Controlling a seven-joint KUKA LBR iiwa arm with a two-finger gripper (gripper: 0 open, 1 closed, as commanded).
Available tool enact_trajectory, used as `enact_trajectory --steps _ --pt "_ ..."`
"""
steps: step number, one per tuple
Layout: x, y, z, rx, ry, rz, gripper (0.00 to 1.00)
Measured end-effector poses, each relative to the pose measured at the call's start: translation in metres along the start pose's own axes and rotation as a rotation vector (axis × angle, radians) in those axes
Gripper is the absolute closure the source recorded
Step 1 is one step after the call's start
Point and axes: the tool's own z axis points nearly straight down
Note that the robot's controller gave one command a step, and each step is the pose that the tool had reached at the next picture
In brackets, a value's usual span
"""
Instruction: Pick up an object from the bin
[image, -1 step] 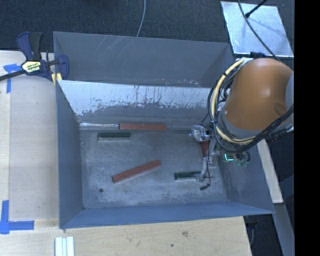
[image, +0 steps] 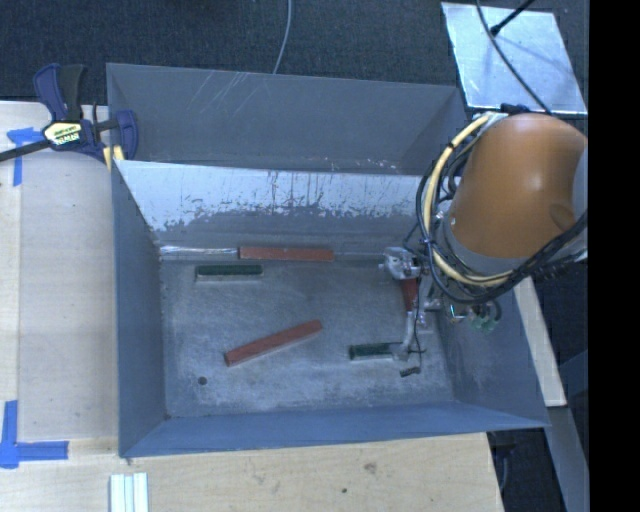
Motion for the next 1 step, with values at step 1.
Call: enact_trajectory --steps 1 --pt "-0.0149 -0.0228 0.0483 0.000 -0.007 -0.059 0.00"
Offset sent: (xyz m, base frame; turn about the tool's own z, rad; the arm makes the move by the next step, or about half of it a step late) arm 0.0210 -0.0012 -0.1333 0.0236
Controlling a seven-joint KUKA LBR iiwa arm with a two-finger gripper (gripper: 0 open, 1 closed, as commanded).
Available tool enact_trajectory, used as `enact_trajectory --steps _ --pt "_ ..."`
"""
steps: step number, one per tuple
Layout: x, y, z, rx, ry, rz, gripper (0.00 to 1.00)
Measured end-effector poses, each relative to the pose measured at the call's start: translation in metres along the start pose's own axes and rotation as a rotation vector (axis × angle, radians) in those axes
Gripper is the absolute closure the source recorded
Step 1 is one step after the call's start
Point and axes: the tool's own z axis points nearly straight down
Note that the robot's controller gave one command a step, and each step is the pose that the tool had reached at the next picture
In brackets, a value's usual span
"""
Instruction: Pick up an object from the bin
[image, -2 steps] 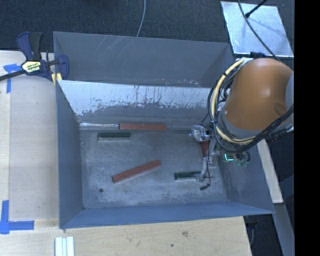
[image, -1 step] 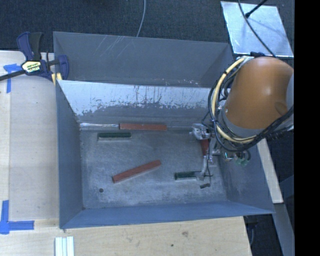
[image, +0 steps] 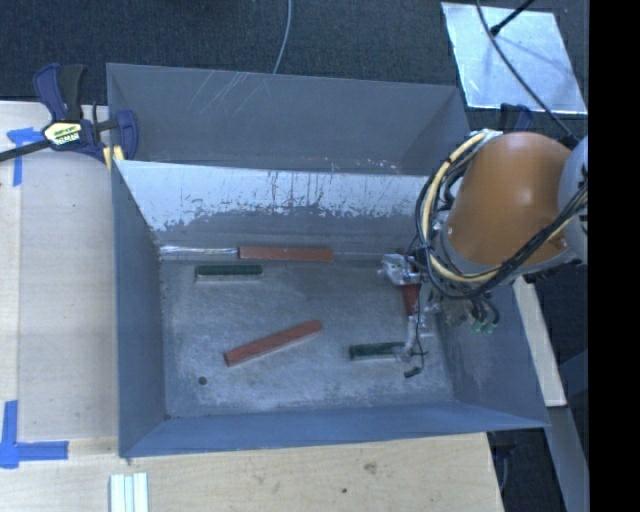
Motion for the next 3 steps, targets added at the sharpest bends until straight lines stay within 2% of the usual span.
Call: enact_trajectory --steps 1,2,3 --pt "-0.003 0.016 0.092 -0.004 0.011 0.073 0.00" --pt "0.001 -0.033 0.109 -0.001 0.010 0.056 1.00" --pt "0.001 -0.033 0.109 0.000 0.010 0.056 1.00"
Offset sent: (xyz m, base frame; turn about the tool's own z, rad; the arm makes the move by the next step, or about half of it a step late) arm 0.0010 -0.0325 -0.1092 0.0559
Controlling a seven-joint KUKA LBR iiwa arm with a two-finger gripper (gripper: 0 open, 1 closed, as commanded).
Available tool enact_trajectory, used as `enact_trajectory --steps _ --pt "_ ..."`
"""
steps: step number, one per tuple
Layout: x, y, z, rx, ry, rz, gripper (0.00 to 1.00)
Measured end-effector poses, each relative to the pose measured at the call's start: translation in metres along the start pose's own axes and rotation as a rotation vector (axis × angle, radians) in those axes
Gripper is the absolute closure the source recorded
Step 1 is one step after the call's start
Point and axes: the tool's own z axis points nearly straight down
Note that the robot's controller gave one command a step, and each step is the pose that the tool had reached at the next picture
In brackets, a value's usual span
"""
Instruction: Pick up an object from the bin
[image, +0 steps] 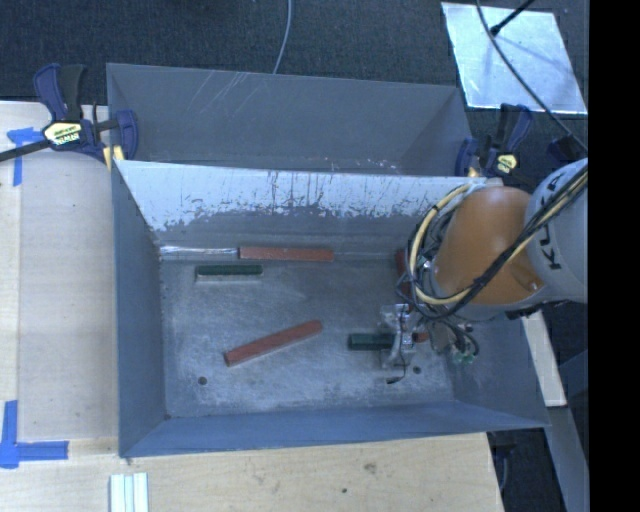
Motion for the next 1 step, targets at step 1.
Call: enact_trajectory --steps 1 --pt "-0.0323 0.0176 -0.1422 0.000 -0.003 0.004 1.00"
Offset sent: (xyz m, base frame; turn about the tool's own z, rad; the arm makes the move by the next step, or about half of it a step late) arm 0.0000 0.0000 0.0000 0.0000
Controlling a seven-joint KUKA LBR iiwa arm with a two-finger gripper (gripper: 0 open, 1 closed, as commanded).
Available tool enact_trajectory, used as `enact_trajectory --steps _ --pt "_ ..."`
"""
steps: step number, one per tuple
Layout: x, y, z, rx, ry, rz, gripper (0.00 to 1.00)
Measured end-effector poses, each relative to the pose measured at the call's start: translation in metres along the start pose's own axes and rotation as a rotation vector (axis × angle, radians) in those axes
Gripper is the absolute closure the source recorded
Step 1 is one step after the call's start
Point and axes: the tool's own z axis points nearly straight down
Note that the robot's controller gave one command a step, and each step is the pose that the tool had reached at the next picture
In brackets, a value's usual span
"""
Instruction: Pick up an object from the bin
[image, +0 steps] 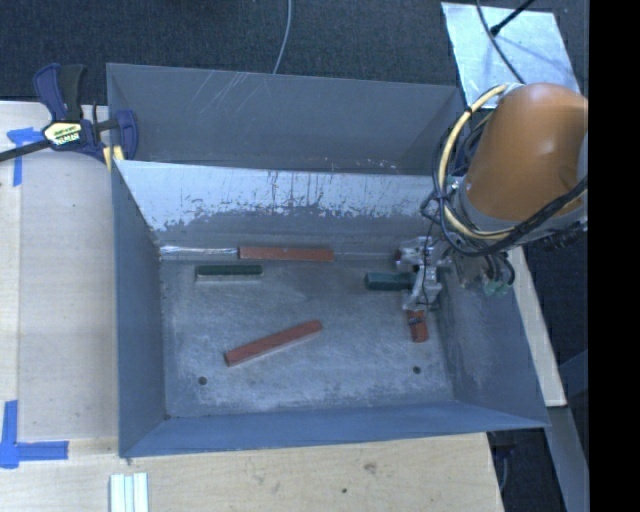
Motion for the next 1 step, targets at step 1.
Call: enact_trajectory --steps 1 --pt "0.0002 0.0000 0.0004 0.000 0.001 0.000 1.00"
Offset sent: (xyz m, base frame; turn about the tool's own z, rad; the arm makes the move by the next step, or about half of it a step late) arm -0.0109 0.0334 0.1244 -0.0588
